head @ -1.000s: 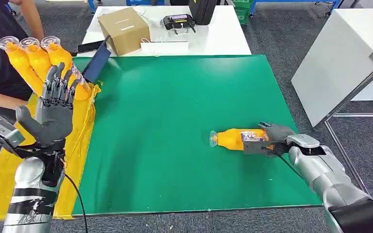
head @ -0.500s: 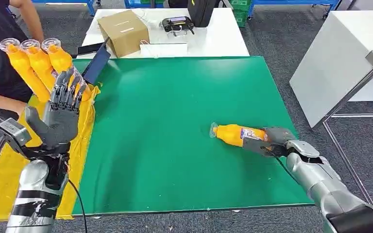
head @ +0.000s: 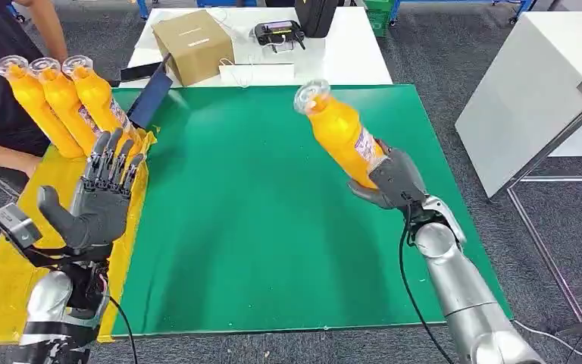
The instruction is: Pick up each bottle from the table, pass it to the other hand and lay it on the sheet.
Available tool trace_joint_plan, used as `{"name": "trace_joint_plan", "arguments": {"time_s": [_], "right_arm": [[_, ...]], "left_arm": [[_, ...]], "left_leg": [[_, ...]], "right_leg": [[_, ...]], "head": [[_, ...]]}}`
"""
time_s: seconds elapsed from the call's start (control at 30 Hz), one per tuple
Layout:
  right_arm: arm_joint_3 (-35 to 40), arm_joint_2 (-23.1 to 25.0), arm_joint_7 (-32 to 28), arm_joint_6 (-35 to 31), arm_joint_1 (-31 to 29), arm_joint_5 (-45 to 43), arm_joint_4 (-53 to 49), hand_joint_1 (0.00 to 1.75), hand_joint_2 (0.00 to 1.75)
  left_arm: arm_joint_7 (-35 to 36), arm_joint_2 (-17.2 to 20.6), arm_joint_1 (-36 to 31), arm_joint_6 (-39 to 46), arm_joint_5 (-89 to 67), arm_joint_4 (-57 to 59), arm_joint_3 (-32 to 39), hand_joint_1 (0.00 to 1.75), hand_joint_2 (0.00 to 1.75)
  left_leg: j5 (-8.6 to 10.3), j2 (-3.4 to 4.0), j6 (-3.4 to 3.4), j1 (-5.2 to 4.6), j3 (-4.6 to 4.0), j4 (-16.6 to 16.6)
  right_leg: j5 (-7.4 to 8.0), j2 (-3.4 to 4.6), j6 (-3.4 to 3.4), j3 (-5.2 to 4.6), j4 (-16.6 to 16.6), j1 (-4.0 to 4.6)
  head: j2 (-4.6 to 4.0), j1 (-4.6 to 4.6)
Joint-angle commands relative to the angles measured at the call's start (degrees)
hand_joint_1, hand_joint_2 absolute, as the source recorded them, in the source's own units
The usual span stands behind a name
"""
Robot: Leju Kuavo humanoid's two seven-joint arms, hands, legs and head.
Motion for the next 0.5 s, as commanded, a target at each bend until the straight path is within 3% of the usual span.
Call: {"name": "trace_joint_plan", "arguments": {"time_s": [0.03, 0.5], "right_arm": [[2.5, 7.3, -0.3, -1.3, 5.2, -2.4, -14.3, 1.75, 1.75], [18.3, 12.2, -0.9, -1.3, 4.3, 3.3, -8.1, 1.75, 1.75]], "left_arm": [[-1.2, -3.2, 2.2, 0.5, -1.4, -4.0, -5.5, 0.0, 1.75], [-2.2, -5.0, 4.5, -0.8, 2.5, -5.8, -8.8, 0.0, 1.75]], "left_leg": [[-0.1, -0.09, -0.07, 0.05, 0.14, 0.0], [-0.04, 0.03, -0.06, 0.04, 0.05, 0.0]], "right_leg": [[-0.1, 0.21, -0.09, 0.14, 0.0, 0.02], [-0.03, 0.23, -0.06, 0.01, 0.0, 0.02]], "head": [[0.0, 0.02], [0.0, 0.02]]}}
